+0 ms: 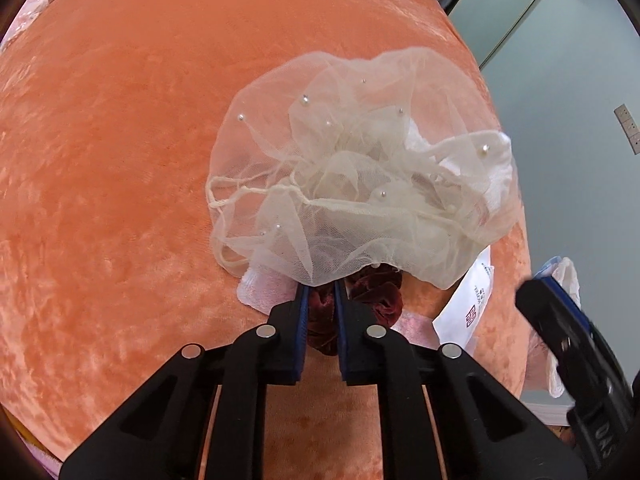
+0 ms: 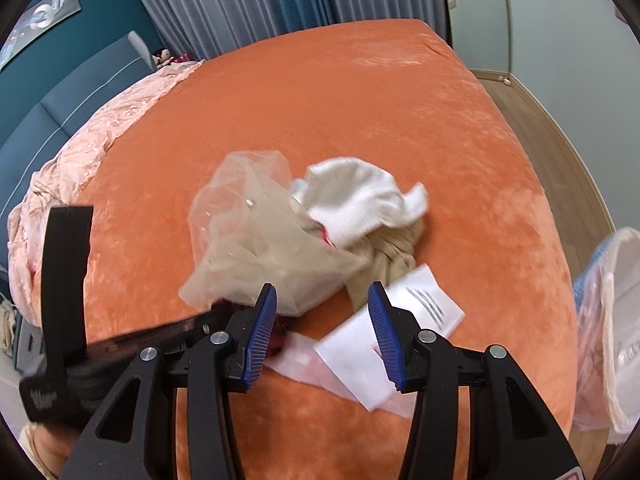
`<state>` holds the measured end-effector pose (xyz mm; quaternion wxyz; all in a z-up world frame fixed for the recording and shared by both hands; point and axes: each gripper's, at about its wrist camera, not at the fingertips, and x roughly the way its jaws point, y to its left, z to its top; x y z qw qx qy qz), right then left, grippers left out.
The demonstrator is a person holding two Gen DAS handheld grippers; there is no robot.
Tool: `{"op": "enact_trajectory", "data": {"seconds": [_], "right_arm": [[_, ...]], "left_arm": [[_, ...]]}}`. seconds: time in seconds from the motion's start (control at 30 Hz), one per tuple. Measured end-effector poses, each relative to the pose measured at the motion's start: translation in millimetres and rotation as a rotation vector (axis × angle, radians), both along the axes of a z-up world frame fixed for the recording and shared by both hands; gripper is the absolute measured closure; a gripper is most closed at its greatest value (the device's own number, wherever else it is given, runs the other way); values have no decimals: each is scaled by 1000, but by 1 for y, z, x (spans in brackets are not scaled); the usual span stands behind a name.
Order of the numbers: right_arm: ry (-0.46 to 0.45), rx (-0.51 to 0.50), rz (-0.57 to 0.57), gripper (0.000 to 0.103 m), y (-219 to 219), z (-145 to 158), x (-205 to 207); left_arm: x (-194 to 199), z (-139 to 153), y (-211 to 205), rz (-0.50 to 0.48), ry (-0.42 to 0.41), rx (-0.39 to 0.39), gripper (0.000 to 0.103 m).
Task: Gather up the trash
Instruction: 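Grasp the dark red scrunchie with the left tool while the right grasps the sheer veil, then carry the scrunchie and veil over the wastebasket with both tools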
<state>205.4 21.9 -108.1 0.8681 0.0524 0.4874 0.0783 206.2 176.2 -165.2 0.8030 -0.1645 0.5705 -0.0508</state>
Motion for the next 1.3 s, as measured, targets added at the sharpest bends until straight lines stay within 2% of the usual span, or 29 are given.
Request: {"op": "enact_trajectory", "data": {"seconds": [0.2, 0.23, 0.3, 0.33, 0.37, 0.47, 0.67, 0.97, 1.13, 1.3], "right_arm": [[-23, -24, 58, 56, 27, 0, 29], [-11, -29, 62, 58, 30, -5, 35], [17, -16, 74, 75, 32, -12, 41], [39, -4, 84, 90, 34, -16, 44], [50, -1, 94, 98, 35, -17, 45], [24, 4, 117, 102, 37, -5, 37], [-84, 65, 117, 102, 27, 53, 23], [-312, 101, 93, 102, -5, 166, -5], [-424, 88, 47, 102, -39, 221, -27], [-503, 56, -9, 102, -79, 257, -51]], "left_arm": [[-5, 11, 18, 18, -14, -7, 92], [-5, 12, 19, 20, -16, -9, 92], [-5, 16, 23, 18, -21, -8, 92], [-5, 19, 24, 16, -23, -8, 92], [-6, 21, 24, 12, -26, -7, 92], [-9, 33, 25, 8, -47, 0, 92], [-14, 71, 23, 0, -116, -4, 93], [-31, 165, 0, -51, -289, -28, 93], [-41, 211, -29, -107, -371, -33, 93], [-49, 245, -73, -182, -424, -62, 93]]}}
